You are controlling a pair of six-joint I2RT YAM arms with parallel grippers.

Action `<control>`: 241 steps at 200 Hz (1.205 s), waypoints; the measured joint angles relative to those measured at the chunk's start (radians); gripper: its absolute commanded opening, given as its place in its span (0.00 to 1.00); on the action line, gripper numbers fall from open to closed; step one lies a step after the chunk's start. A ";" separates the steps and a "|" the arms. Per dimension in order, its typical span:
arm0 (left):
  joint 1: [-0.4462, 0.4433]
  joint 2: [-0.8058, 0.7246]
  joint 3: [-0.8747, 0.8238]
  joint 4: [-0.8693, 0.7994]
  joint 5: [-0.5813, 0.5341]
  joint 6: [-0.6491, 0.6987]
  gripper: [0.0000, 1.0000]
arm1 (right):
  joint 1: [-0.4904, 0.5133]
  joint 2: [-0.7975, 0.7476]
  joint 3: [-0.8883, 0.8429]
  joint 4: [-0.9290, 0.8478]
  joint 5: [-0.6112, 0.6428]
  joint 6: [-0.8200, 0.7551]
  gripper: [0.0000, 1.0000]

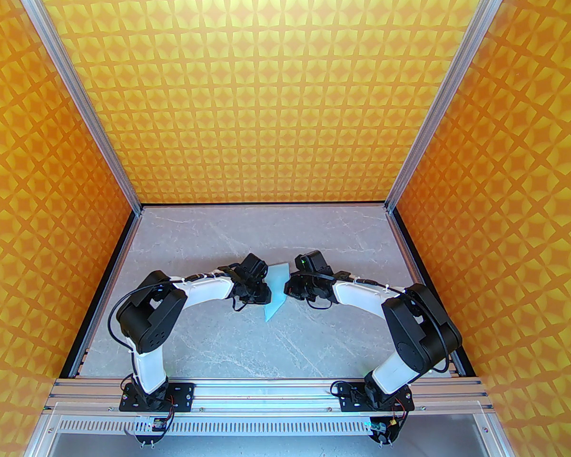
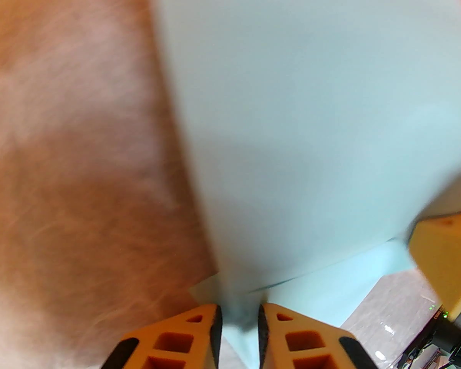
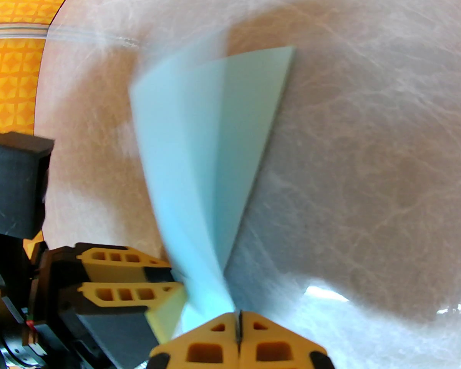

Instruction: Fold a paper plane with a square sheet of paper (fold left side to right side)

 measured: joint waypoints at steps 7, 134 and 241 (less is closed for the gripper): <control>0.000 0.000 0.000 -0.002 -0.002 0.001 0.24 | 0.000 0.000 0.000 0.000 0.002 0.000 0.00; -0.003 0.006 0.004 0.003 -0.002 0.023 0.22 | 0.000 0.001 -0.013 0.045 -0.040 0.011 0.00; -0.030 0.068 0.084 -0.031 -0.018 0.056 0.16 | 0.000 0.001 0.003 0.052 -0.049 0.048 0.00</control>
